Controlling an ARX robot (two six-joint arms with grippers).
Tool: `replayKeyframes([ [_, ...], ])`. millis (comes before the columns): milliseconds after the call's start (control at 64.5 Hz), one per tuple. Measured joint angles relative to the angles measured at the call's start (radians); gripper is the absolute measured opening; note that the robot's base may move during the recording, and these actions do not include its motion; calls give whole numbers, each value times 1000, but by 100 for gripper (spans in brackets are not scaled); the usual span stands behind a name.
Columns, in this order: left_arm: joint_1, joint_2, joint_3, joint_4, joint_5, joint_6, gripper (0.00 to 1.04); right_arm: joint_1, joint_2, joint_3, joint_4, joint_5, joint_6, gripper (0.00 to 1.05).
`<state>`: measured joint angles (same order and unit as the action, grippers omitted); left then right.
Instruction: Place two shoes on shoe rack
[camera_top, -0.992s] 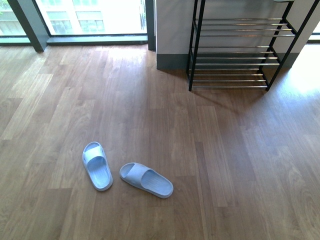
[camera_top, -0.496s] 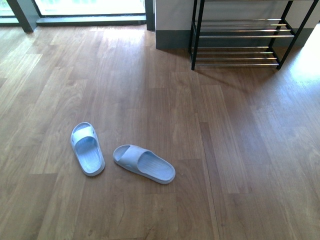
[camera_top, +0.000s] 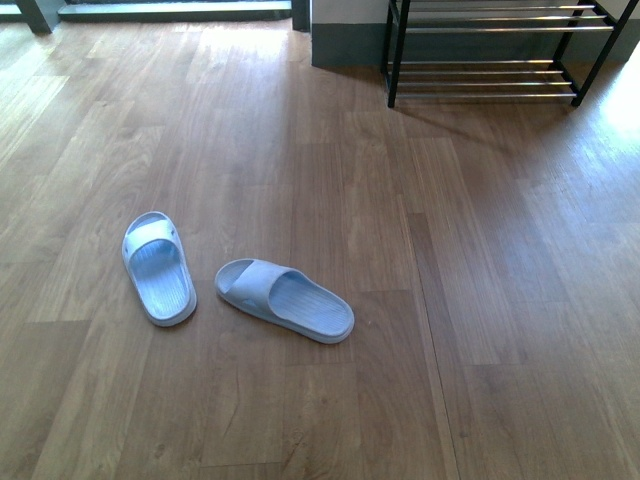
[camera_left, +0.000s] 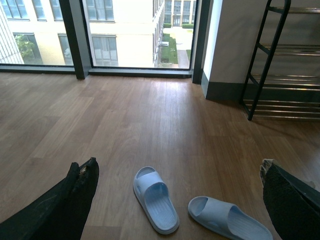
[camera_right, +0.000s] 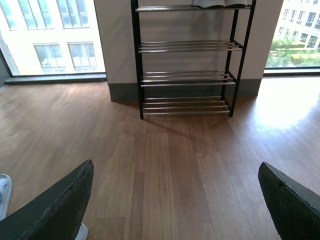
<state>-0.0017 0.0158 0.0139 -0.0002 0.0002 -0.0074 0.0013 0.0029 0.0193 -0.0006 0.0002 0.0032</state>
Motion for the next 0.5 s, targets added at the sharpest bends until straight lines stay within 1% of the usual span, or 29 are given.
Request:
replayKeyframes([
  [496,0,0,0,0,-1,0,95,0,0,0,0,0,0,96],
])
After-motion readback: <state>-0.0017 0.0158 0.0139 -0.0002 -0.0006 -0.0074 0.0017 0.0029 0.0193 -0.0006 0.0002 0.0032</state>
